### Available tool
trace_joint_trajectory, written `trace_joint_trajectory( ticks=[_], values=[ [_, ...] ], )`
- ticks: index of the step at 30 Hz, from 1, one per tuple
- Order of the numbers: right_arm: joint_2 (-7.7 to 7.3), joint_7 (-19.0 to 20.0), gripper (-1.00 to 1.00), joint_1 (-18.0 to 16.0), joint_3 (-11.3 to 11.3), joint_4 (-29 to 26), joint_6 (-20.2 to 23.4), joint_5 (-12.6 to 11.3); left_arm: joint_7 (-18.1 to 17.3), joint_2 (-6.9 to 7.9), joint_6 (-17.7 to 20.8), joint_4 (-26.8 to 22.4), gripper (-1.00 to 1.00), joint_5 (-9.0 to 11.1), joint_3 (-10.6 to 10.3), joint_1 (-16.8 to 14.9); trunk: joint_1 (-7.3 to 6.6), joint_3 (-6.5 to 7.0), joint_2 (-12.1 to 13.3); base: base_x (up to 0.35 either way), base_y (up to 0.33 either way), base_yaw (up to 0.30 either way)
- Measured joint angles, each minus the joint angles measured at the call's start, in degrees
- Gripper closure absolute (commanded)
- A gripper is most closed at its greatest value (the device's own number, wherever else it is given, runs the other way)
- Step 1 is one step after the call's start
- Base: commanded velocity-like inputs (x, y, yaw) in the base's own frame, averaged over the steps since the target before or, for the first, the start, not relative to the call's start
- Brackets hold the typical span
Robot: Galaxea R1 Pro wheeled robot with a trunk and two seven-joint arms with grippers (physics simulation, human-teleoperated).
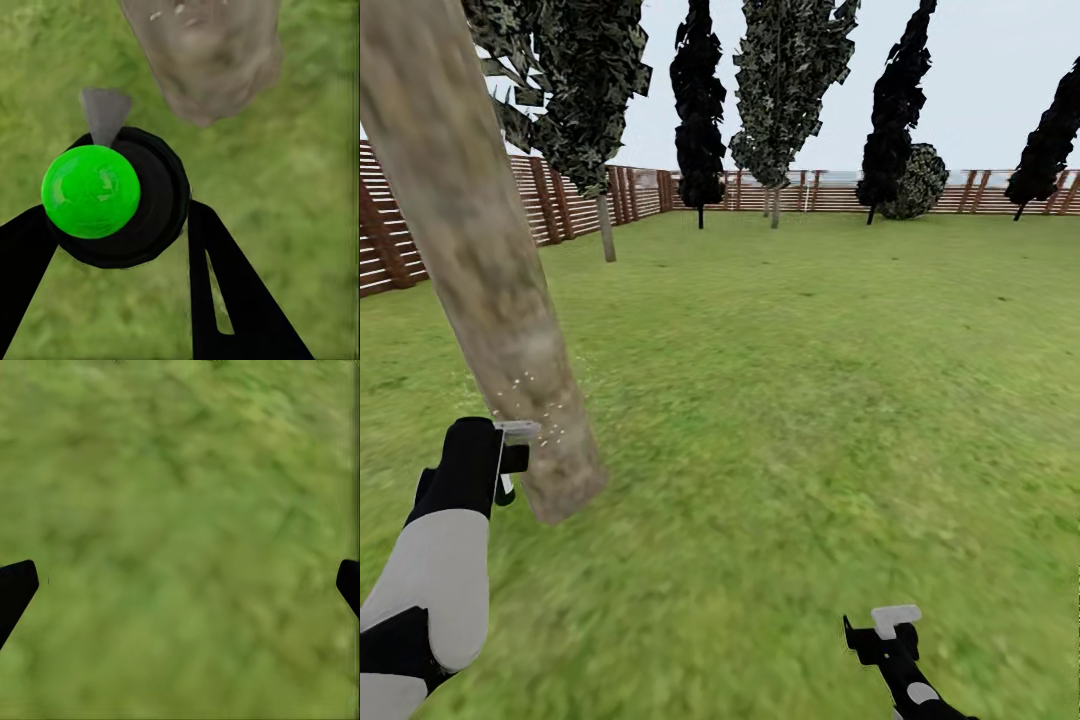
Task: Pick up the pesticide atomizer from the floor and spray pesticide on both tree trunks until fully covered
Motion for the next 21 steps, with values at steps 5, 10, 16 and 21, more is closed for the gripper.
trace_joint_trajectory(
  ticks=[5, 10, 16, 21],
  values=[
    [0.00, 0.01, -1.00, 0.00, 0.00, 0.00, 0.00, 0.05, 0.15, 0.00, 0.00, -0.47, 1.00, -0.01, 0.00, 0.03, 0.02, 0.00, 0.00, 0.056, -0.261, 0.000],
    [0.00, 0.01, -1.00, 0.00, 0.00, 0.00, 0.00, 0.07, 0.23, 0.00, 0.00, -0.48, 1.00, 0.00, 0.00, 0.08, 0.02, 0.00, 0.00, 0.001, -0.271, 0.000],
    [0.01, 0.01, -1.00, -0.01, 0.00, 0.02, 0.00, 0.04, 0.35, 0.03, -0.06, 0.03, 1.00, 0.04, 0.06, 1.80, 0.02, -0.01, 0.00, 0.008, -0.272, 0.132],
    [0.01, 0.02, -1.00, -0.01, 0.00, 0.01, 0.01, 0.05, 0.42, 0.01, -0.61, 0.05, 1.00, 0.09, 0.06, 3.28, -0.01, 0.00, 0.00, 0.229, -0.175, 0.274]
  ],
)
